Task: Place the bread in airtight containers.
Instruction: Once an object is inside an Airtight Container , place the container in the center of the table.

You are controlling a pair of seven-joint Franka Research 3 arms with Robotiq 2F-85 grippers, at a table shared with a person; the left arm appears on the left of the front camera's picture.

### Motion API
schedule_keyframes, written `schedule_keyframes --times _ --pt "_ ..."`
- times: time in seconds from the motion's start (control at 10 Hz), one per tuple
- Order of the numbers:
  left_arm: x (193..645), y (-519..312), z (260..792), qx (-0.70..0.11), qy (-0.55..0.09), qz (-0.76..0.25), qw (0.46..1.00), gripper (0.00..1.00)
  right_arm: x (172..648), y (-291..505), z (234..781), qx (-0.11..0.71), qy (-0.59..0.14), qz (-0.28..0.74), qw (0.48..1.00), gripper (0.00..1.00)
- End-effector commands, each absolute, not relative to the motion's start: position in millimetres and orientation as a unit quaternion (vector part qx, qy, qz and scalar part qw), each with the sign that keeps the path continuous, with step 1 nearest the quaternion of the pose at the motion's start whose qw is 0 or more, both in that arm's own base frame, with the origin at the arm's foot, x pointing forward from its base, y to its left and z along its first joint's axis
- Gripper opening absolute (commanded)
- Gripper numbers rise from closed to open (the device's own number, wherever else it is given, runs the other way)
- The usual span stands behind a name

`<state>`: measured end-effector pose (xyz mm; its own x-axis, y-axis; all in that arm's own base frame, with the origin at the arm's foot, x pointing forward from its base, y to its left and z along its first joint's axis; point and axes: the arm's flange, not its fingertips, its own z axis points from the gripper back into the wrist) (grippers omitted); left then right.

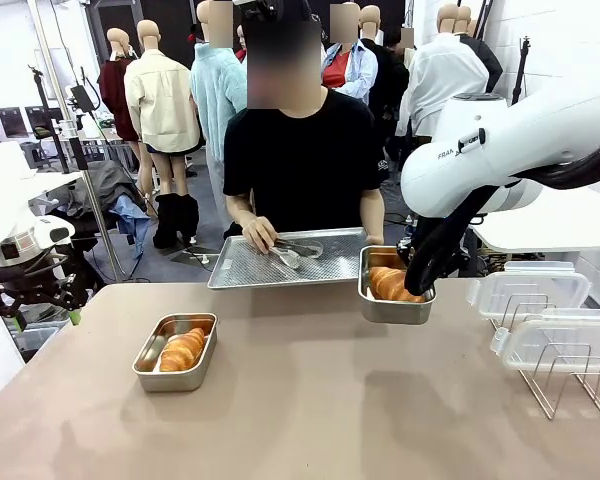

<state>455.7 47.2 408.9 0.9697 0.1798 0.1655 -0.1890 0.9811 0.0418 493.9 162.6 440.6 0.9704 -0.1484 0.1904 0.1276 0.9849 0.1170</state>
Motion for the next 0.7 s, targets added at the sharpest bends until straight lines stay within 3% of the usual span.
schedule_keyframes --times 0.0,0.6 --pt "453.5 48.7 408.7 0.027 -0.08 0.093 0.992 1.0 493.7 162.8 442.7 0.061 -0.107 -0.066 0.99 0.0" --pt "453.5 48.7 408.7 0.027 -0.08 0.093 0.992 1.0 493.7 162.8 442.7 0.061 -0.107 -0.066 0.99 0.0"
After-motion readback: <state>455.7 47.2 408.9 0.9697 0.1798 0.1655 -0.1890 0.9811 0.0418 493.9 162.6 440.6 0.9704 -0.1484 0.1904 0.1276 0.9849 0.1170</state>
